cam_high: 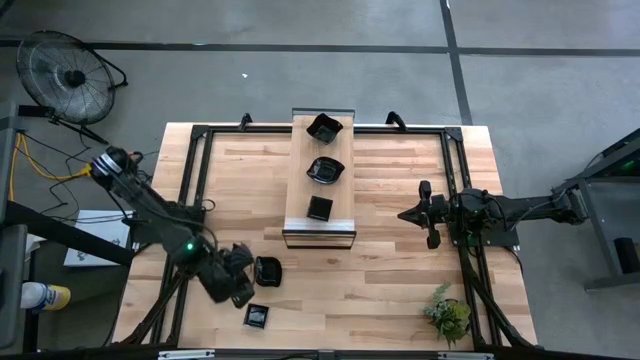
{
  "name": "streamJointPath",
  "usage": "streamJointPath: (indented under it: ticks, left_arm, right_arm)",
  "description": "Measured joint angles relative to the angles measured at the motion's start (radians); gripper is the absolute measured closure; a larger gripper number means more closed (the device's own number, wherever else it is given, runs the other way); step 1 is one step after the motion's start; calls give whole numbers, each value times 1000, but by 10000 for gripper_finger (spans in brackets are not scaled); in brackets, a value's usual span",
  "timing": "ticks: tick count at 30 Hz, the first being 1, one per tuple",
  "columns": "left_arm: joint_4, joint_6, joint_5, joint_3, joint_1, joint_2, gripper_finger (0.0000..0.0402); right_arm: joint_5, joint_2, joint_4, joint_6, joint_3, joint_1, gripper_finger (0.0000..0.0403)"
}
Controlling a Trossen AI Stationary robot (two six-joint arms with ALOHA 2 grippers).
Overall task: Pick & Place Mini shaped plates
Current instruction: Stack the square-shaped plate on top of the stacked square-shaped plates on the shelf
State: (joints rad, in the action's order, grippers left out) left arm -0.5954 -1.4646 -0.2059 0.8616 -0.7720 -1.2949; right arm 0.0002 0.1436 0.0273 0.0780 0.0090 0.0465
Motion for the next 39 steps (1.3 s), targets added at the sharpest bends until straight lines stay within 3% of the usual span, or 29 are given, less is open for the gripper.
streamJointPath:
  ticks: [4,11,22,34,39]
  left_arm:
    - [55,-72,-63,0,-59,-46,318]
    - [86,-236,-67,0,-128,-111,318]
    - [240,-269,-75,2,-145,-206,318]
    - [38,-288,-62,244,-176,-320,318]
    - [64,-288,-179,338,-199,-364,318]
  right_arm:
    - [0,0,0,0,0,0,398]
    - [0,0,0,0,0,0,398]
    - [0,0,0,0,0,0,398]
    - [0,0,0,0,0,0,398]
    - [0,0,0,0,0,0,398]
